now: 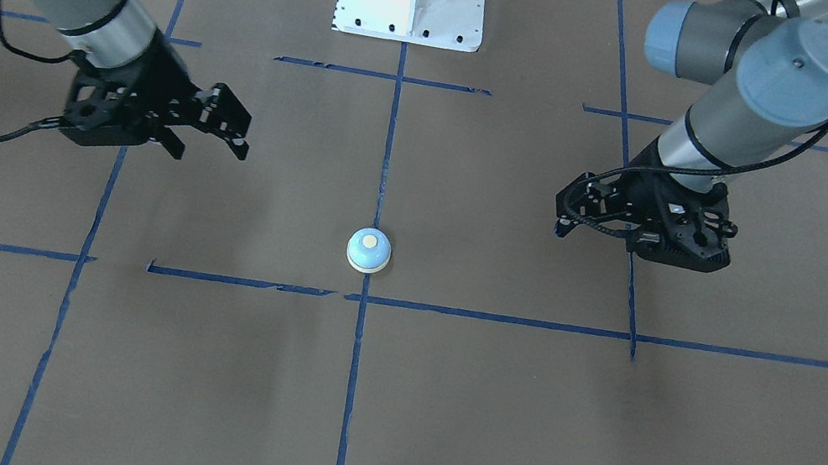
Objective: Place and press bell with both arms
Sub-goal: 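Withdraw the left gripper while moving the right gripper above the bell, then press down on the bell's top button with the right gripper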
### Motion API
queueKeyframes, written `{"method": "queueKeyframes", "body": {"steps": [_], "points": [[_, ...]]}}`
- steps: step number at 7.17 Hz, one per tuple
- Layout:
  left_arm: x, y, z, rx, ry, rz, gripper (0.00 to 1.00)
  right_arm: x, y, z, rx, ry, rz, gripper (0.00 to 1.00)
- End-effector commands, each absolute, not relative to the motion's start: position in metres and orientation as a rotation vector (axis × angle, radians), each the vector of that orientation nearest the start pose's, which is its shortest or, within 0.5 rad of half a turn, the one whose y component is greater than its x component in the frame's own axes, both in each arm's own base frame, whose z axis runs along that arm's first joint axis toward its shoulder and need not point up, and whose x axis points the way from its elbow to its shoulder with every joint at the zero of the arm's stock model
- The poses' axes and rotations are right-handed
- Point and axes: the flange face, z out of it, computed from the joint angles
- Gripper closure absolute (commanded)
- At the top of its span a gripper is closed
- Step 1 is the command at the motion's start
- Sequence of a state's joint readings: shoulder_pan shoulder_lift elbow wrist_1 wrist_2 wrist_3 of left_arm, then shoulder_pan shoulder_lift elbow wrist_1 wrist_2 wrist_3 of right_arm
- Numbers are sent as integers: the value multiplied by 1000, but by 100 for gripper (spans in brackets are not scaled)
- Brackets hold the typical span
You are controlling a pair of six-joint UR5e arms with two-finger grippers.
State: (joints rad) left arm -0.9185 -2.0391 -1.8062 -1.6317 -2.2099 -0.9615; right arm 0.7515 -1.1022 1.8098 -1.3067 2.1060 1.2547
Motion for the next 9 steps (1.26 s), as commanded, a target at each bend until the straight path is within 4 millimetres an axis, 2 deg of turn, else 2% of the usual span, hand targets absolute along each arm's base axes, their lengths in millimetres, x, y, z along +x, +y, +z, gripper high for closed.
{"method": "queueKeyframes", "body": {"steps": [1,2,3,5,7,9], "points": [[262,-509,317,71,926,-84,0,-493,-438,185,68,-990,318,69],[234,-495,334,79,914,-91,0,-538,-455,162,64,-967,378,90],[223,-480,346,95,901,-44,0,-574,-477,158,47,-914,386,100],[222,-479,345,99,901,-42,0,-584,-493,178,46,-863,383,100],[221,-478,343,104,902,-43,0,-603,-505,177,39,-832,381,100],[221,-477,344,102,901,-42,0,-604,-506,180,35,-825,382,100]]}}
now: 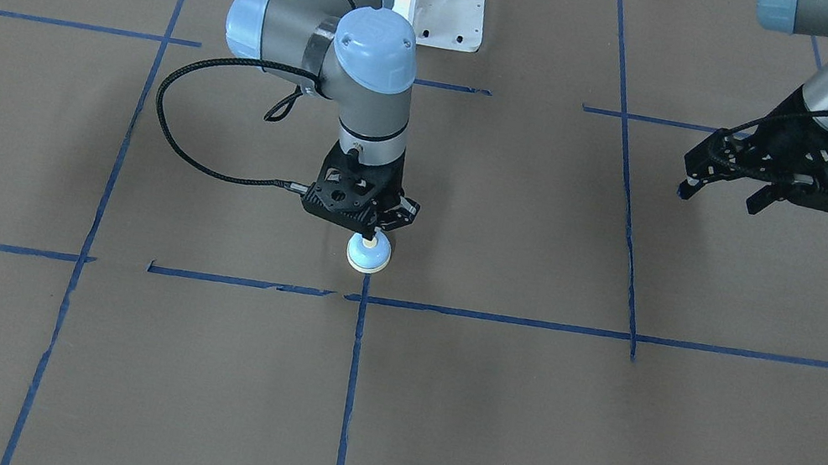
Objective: Place and press bell with both arms
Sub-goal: 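Press down on the bell's top button with the right gripper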
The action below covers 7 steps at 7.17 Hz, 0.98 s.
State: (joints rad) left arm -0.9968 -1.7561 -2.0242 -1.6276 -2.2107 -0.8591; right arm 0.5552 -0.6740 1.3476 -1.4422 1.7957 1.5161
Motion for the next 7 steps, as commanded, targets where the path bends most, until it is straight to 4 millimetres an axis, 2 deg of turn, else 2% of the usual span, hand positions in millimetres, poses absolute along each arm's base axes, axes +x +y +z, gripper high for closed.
{"method": "queueKeyframes", "body": {"steps": [1,3,7], "points": [[221,-477,344,104,901,-42,0,-608,-507,184,32,-817,381,100],[221,-477,344,103,900,-42,0,-614,-509,193,16,-798,373,100],[219,-475,341,110,904,-41,0,-614,-507,191,1,-805,363,100]]}}
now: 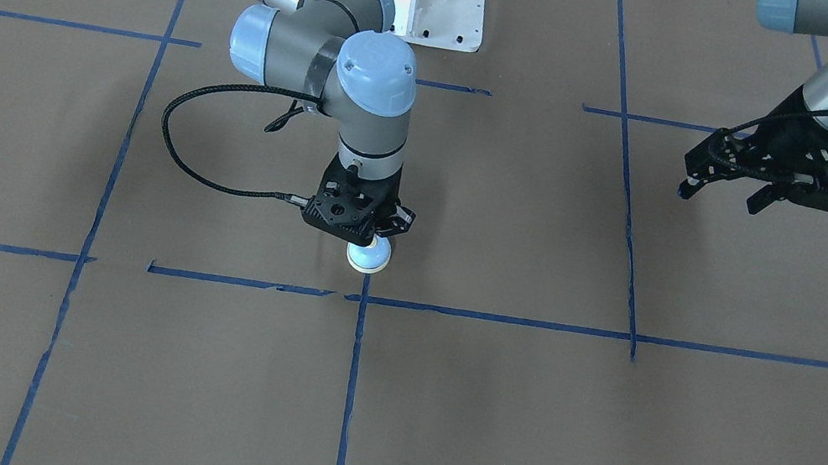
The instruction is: Place and press bell with both arms
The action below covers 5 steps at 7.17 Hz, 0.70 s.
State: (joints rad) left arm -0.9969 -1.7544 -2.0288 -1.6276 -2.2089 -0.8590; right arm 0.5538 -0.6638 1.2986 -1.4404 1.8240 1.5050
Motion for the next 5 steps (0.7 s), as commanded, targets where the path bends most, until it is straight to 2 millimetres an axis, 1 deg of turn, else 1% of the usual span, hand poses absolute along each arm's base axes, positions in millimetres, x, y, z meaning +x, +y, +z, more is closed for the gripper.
{"method": "queueKeyframes", "body": {"steps": [1,2,3,4,5], "points": [[219,-475,341,110,904,-41,0,-608,-512,171,-4,-835,359,100],[219,-475,341,110,904,-41,0,-573,-522,163,-65,-893,352,100],[219,-475,341,111,903,-42,0,-529,-522,181,-60,-925,366,100],[219,-476,343,109,902,-41,0,-471,-512,202,-35,-963,349,100],[219,-476,344,107,900,-43,0,-405,-501,223,-22,-1003,295,94]]}}
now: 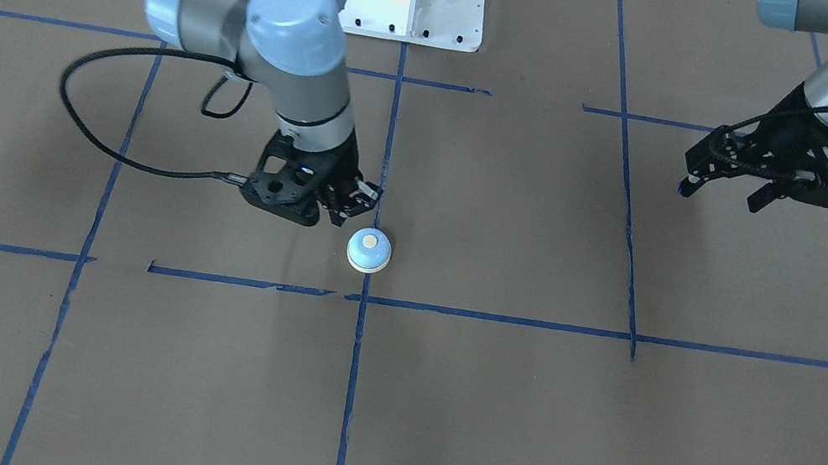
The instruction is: Place and press bell with both arms
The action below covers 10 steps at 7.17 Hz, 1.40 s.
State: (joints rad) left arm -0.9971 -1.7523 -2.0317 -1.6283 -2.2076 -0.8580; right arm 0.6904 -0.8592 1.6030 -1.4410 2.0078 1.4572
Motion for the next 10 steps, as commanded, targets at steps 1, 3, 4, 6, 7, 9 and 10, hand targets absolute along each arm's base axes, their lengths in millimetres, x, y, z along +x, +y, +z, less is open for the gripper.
{"method": "queueKeyframes", "body": {"steps": [1,3,4,6,7,9,10], "points": [[219,-477,348,109,894,-31,0,-337,-488,264,-25,-1006,275,59],[189,-472,389,164,837,120,0,-241,-482,355,60,-904,196,0],[152,-471,420,200,791,185,0,-173,-479,410,97,-861,81,0],[76,-467,475,245,717,269,0,-68,-458,490,104,-849,4,0],[38,-468,500,260,687,278,0,-36,-445,528,116,-818,-40,0],[-41,-467,577,253,736,313,0,15,-418,587,115,-812,-81,0],[-47,-466,582,236,764,303,0,33,-411,604,124,-836,-95,0]]}}
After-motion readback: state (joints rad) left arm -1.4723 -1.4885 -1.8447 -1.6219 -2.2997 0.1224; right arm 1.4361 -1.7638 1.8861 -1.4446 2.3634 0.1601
